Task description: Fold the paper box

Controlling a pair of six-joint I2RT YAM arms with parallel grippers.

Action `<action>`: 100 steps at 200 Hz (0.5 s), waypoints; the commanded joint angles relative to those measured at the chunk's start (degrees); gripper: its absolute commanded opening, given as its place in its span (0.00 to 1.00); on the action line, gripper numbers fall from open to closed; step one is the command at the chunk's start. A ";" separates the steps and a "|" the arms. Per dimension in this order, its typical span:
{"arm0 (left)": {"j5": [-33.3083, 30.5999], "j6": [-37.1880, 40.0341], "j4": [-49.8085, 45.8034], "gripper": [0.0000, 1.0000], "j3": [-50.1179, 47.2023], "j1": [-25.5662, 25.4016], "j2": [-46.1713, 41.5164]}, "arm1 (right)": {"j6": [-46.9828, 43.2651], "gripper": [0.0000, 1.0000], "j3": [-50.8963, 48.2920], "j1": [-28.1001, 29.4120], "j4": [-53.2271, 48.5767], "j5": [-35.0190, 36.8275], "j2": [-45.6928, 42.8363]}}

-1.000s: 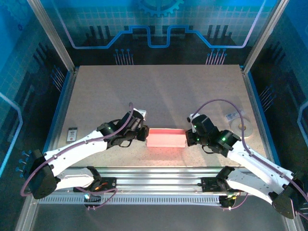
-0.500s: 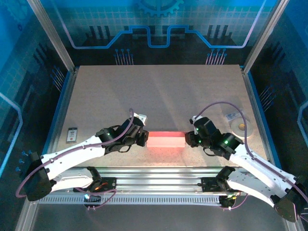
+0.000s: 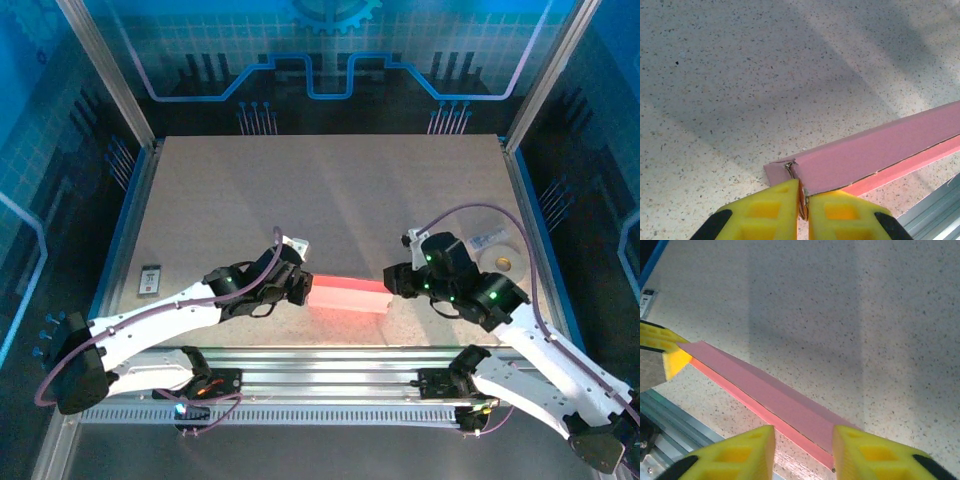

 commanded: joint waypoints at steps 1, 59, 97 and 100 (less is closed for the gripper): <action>0.01 -0.90 -1.99 0.14 0.31 -0.76 1.44 | -0.34 0.30 2.28 -1.65 0.39 -3.28 1.85; -0.05 -1.80 -1.97 0.16 -0.49 -1.04 0.55 | 1.42 0.14 -0.07 -2.03 4.31 -8.19 7.04; 0.54 -1.93 -1.65 0.16 -0.28 -1.03 0.55 | 2.73 0.12 -3.48 -2.08 5.60 -8.96 6.96; 0.55 -2.04 -1.73 0.16 -0.20 -1.03 0.56 | 2.80 0.11 -3.72 -2.08 5.66 -8.99 6.89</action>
